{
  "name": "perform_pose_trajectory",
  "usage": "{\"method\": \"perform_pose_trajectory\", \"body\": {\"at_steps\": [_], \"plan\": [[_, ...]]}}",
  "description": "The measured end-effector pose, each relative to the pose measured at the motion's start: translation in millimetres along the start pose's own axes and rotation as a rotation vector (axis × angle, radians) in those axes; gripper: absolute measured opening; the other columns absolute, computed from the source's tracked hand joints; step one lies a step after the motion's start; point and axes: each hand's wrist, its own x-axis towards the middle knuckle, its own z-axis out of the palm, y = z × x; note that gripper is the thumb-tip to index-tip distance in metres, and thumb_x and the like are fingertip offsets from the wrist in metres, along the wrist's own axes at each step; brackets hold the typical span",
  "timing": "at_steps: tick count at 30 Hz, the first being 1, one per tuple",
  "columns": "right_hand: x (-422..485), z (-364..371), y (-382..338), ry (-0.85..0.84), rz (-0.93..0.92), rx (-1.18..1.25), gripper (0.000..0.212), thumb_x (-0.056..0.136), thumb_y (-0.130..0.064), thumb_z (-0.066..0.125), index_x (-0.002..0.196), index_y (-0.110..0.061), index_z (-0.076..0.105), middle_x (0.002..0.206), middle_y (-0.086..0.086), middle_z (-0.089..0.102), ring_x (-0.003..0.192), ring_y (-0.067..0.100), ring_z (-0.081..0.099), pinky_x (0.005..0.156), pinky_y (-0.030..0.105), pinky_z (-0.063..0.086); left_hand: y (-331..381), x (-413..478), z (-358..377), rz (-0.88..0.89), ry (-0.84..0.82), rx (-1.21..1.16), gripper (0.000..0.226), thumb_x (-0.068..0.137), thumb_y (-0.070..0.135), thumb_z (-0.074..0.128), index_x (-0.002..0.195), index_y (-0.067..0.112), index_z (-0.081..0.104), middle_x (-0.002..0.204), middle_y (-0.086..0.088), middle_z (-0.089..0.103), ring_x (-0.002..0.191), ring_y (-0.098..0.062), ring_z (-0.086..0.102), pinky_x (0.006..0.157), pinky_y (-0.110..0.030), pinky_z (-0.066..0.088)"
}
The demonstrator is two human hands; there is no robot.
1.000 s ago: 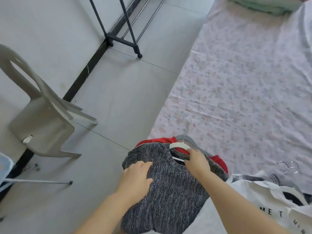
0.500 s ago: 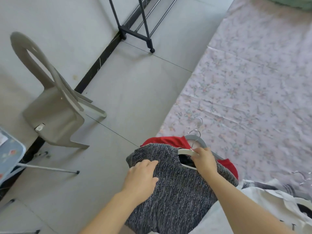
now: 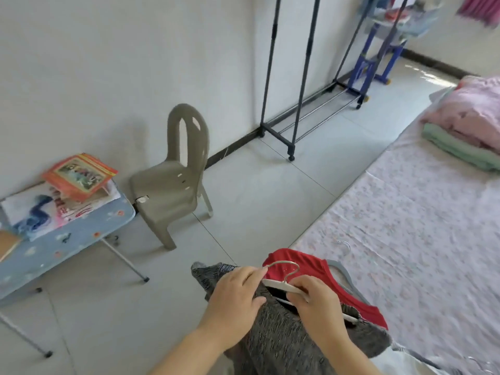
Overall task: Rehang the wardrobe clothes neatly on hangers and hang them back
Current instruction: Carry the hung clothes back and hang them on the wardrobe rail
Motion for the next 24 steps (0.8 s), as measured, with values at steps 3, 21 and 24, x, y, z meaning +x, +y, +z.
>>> {"method": "perform_pose_trajectory", "body": {"at_steps": [3, 21, 24], "plan": [[-38.2, 13.2, -71.4, -0.077, -0.147, -0.045, 0.029, 0.076, -0.015, 0.069, 0.070, -0.040, 0.054, 0.072, -0.016, 0.059, 0.071, -0.004, 0.052, 0.063, 0.011, 0.037, -12.0, -59.9, -42.2, 0.013, 0.162, -0.015, 0.052, 0.078, 0.034, 0.070, 0.126, 0.022, 0.054, 0.118, 0.010, 0.059, 0.112, -0.011, 0.054, 0.102, -0.029, 0.037], [-246.6, 213.5, -402.0, -0.316, -1.323, -0.204, 0.035, 0.091, -0.024, 0.056, 0.124, -0.036, 0.052, 0.109, -0.015, 0.057, 0.081, 0.006, 0.056, 0.067, 0.018, 0.047, -128.8, -479.9, -236.3, -0.648, 1.107, 0.142, 0.028, 0.074, 0.026, 0.066, 0.101, 0.022, 0.070, 0.075, 0.011, 0.070, 0.056, -0.007, 0.062, 0.054, -0.027, 0.053], [-282.4, 256.4, -450.4, -0.415, -1.497, -0.209, 0.044, 0.089, -0.020, 0.060, 0.130, -0.032, 0.050, 0.105, -0.008, 0.058, 0.071, 0.008, 0.055, 0.059, 0.024, 0.050, -147.1, -542.1, -250.7, -0.798, 1.196, 0.189, 0.027, 0.080, 0.027, 0.065, 0.107, 0.026, 0.068, 0.079, 0.012, 0.069, 0.061, -0.008, 0.061, 0.061, -0.027, 0.052]]}}
